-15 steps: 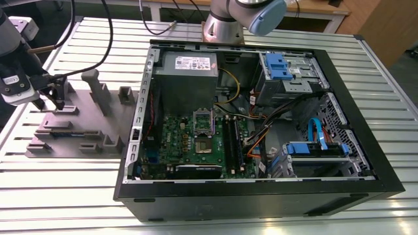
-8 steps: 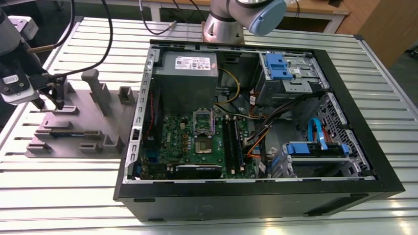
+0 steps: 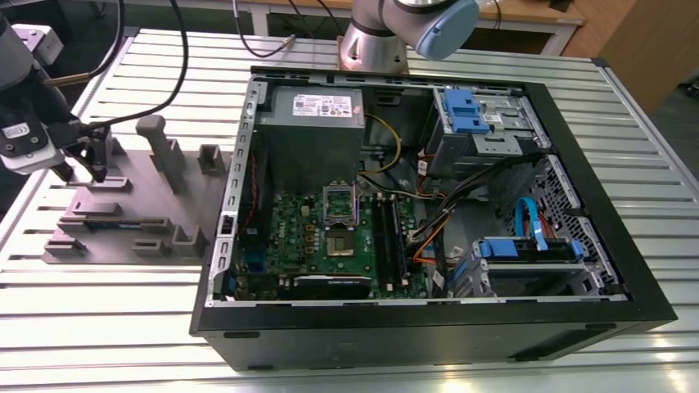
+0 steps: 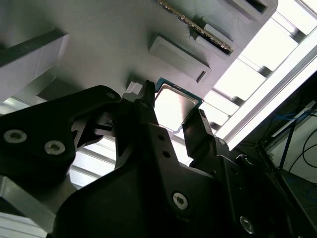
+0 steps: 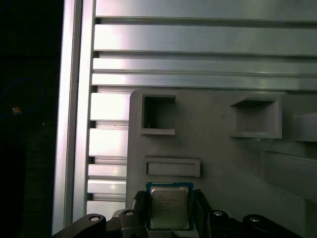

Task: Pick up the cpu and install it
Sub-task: 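Pick up the cpu and move it towards the insertion slot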

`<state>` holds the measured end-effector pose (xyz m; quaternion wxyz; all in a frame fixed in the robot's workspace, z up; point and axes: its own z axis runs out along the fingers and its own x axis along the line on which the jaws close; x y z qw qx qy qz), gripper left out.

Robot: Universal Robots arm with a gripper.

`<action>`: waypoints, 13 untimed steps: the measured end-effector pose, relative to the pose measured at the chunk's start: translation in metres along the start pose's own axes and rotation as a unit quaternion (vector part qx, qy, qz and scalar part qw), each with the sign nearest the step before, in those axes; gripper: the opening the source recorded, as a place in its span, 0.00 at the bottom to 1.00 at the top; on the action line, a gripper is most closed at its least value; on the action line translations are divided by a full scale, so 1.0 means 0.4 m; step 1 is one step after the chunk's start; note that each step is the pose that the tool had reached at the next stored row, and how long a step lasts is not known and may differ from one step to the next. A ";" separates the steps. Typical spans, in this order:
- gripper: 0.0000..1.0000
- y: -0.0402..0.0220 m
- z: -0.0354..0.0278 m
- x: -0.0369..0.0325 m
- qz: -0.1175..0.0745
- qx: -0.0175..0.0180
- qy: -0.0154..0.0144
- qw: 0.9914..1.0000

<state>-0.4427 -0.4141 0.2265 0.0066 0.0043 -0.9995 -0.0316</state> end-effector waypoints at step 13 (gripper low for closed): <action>0.47 0.001 -0.017 0.000 0.000 0.001 0.000 1.000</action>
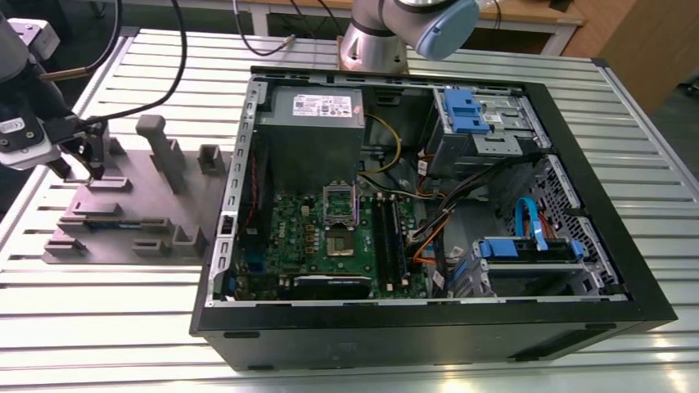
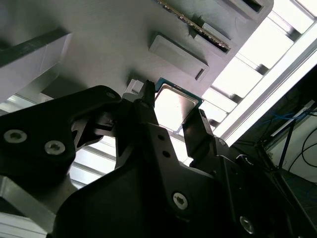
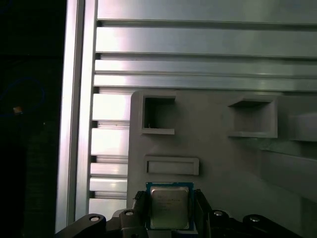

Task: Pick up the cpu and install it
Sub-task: 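Pick up the cpu and move it towards the insertion slot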

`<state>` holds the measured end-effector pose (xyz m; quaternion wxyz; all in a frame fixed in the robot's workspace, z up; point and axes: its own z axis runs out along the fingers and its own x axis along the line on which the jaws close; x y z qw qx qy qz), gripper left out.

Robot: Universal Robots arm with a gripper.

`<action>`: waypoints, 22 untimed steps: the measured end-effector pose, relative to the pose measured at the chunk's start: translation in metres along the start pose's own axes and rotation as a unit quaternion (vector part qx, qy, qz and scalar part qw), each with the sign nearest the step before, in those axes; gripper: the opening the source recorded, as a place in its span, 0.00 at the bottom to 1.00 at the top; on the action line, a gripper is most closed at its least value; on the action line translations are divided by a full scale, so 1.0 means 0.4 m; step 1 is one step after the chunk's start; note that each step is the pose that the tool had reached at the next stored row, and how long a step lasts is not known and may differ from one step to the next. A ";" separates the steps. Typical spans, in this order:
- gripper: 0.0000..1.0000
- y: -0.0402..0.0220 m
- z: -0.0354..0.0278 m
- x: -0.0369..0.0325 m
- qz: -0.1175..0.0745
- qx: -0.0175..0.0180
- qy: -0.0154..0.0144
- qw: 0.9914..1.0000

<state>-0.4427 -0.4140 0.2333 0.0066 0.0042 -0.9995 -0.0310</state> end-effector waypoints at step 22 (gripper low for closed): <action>0.47 0.002 -0.028 0.000 0.000 0.000 0.000 1.000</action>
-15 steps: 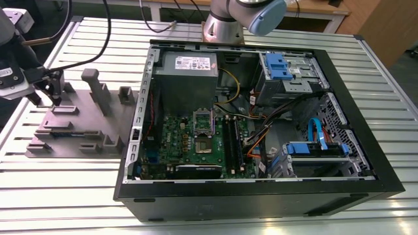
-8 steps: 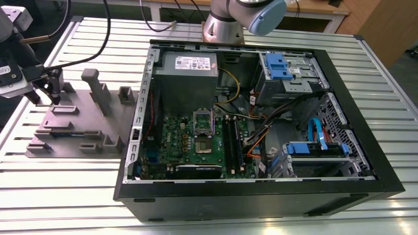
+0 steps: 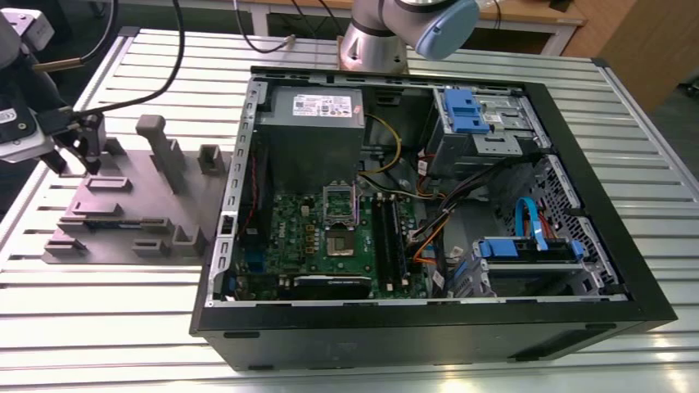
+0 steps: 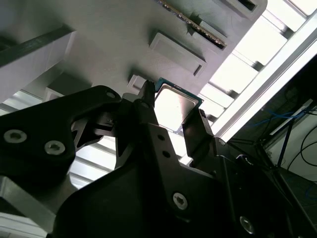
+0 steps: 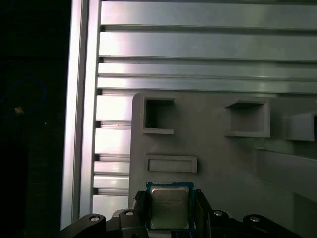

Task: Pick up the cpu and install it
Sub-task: 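Pick up the cpu and move it towards the insertion slot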

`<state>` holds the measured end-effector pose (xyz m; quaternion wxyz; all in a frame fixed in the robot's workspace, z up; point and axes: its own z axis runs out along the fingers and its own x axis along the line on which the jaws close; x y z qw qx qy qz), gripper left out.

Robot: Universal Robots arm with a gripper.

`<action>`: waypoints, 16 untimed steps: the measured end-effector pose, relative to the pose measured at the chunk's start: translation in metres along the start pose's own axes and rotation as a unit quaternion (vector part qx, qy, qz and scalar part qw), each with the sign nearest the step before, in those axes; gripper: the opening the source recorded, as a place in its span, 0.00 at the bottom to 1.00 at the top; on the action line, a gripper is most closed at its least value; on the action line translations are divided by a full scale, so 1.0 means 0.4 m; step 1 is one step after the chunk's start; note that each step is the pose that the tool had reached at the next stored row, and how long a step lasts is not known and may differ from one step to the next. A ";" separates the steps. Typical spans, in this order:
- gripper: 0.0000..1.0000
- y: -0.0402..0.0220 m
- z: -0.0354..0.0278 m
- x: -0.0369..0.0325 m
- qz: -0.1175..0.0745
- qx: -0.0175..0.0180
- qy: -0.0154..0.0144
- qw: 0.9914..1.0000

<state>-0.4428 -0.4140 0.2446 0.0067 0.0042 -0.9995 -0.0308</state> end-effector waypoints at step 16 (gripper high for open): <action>0.47 0.002 -0.035 0.000 0.000 0.000 0.000 1.000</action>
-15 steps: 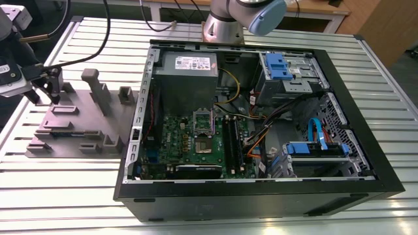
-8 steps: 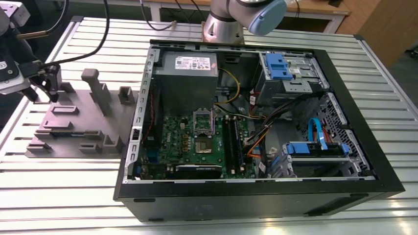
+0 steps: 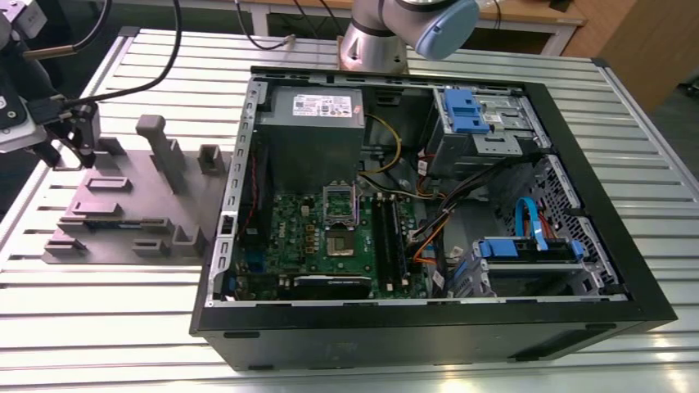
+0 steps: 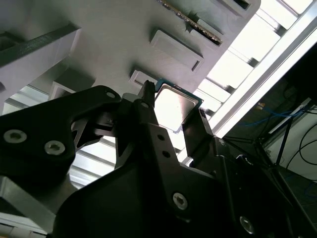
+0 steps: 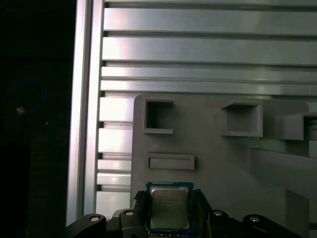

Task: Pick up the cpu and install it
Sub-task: 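Pick up the cpu and move it towards the insertion slot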

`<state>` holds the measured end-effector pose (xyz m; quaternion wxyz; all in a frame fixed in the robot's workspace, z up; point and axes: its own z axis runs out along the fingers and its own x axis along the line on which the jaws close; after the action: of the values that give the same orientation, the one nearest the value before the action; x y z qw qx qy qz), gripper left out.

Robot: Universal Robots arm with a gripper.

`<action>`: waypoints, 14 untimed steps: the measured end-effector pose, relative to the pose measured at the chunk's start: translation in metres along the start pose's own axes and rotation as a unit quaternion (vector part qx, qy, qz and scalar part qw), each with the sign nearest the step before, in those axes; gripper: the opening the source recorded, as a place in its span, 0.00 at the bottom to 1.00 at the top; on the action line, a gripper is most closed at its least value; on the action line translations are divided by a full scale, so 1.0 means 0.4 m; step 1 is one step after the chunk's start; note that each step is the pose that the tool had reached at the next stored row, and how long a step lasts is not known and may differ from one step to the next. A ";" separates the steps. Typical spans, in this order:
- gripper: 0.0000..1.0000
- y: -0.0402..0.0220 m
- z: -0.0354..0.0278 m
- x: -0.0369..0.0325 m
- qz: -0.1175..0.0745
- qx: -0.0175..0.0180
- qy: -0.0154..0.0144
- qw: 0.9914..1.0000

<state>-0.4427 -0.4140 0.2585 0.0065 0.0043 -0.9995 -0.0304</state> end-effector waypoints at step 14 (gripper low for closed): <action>0.47 0.000 -0.006 0.000 0.000 0.002 0.000 1.000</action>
<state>-0.4427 -0.4140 0.2607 0.0067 0.0042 -0.9996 -0.0287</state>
